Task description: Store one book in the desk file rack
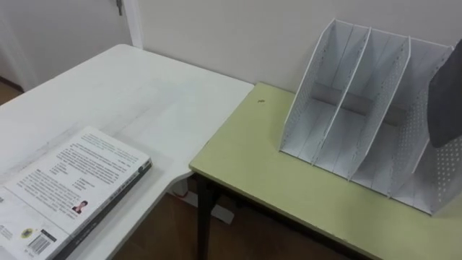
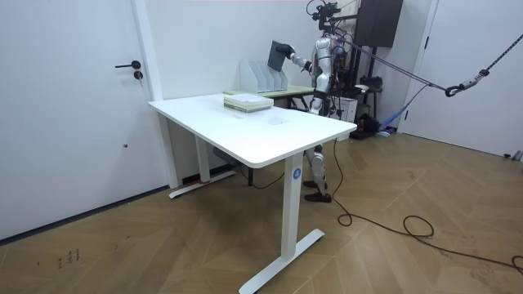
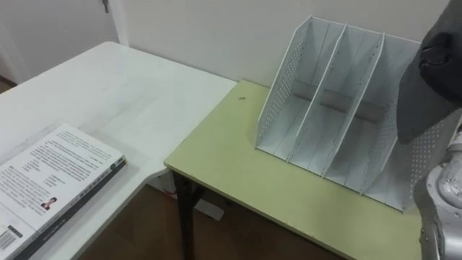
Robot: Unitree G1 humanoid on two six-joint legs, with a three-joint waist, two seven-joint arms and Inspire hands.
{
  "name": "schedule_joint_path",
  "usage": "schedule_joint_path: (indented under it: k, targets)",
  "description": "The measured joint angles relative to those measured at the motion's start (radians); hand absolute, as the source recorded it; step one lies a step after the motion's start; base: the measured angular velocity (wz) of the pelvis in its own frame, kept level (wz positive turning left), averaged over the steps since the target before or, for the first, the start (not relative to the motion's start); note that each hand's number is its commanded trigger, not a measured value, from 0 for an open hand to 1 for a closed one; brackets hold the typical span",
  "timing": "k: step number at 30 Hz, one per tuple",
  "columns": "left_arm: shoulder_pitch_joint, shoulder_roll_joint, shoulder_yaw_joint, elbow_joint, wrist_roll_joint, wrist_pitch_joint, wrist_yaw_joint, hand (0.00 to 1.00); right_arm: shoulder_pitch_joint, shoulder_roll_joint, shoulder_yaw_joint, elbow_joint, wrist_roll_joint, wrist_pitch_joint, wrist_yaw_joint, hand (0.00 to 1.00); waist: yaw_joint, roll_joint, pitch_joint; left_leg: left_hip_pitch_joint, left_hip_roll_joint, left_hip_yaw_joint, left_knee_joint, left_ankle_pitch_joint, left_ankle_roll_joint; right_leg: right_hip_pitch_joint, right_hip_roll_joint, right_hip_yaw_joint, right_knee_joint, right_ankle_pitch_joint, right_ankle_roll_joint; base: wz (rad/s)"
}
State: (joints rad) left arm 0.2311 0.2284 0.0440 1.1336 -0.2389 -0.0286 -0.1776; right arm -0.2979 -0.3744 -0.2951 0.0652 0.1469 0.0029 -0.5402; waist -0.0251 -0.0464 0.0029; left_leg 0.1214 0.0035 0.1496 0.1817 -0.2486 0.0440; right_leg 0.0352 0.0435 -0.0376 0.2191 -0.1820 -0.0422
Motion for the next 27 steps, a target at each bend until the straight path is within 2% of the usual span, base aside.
schedule_joint_path:
  k: [6,11,14,16,21,27]
  targets:
    - [0.0,0.001,0.013,-0.013,0.008,0.016,-0.002,0.0,0.0,-0.001,0.001,0.044,0.001,0.024,0.04,1.0,0.005,-0.003,-0.0008,-0.002,0.0,-0.011,0.001,0.0,0.0,0.001,-0.005,-0.011,0.001,0.0,0.001,0.04]
    - [0.0,0.005,0.013,-0.018,0.015,0.035,-0.006,0.0,-0.001,-0.002,0.019,0.046,0.004,0.062,0.068,1.0,0.009,-0.002,-0.0013,-0.001,0.001,-0.013,0.006,0.0,0.001,-0.002,-0.006,-0.014,0.0,0.001,0.001,0.0]
    - [0.0,0.006,0.013,-0.026,0.017,0.047,-0.009,0.0,-0.002,-0.005,0.037,0.046,0.008,0.066,0.083,1.0,0.009,-0.001,-0.002,-0.001,0.001,-0.013,0.006,0.0,0.001,-0.001,-0.007,-0.014,0.0,0.001,0.001,0.0]
    - [0.0,0.006,0.014,-0.029,0.017,0.054,-0.01,0.0,-0.011,-0.005,0.039,0.047,0.01,0.086,0.088,1.0,0.009,-0.001,-0.0021,-0.003,0.001,-0.014,0.007,0.0,0.001,-0.001,-0.007,-0.016,0.0,0.001,0.001,0.0]
    - [0.001,0.009,0.014,-0.055,0.019,0.085,-0.01,0.0,-0.081,-0.019,0.043,0.143,0.06,0.122,0.096,1.0,0.014,-0.002,-0.0026,-0.004,0.0,-0.013,0.007,0.0,0.001,0.001,-0.006,-0.016,0.001,0.001,0.001,0.0]
    - [0.0,0.015,0.012,-0.055,0.018,0.093,-0.006,0.0,-0.096,-0.034,0.078,0.245,0.069,0.13,0.096,1.0,0.021,-0.007,-0.0034,-0.007,0.002,-0.018,0.007,0.001,0.0,0.003,-0.008,-0.036,0.002,0.002,-0.001,0.0]
